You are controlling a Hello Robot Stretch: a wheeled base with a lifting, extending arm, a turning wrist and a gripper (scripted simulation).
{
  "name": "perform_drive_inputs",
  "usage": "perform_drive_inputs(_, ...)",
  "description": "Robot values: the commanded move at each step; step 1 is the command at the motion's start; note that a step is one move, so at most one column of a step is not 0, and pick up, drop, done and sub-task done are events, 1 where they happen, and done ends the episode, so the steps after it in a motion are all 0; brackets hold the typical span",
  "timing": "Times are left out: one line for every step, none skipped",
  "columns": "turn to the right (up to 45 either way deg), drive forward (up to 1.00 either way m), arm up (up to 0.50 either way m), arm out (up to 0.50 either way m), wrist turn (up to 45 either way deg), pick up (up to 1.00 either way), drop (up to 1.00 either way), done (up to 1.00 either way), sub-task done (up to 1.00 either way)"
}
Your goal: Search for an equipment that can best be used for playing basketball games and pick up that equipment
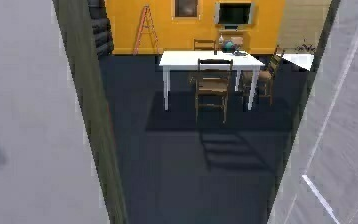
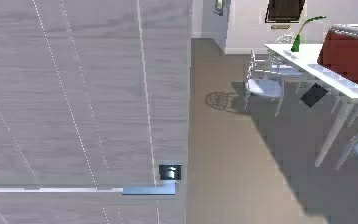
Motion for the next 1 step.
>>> perform_drive_inputs(-45.0, 0.00, 0.00, 0.00, 0.0, 0.00, 0.00, 0.00, 0.00)
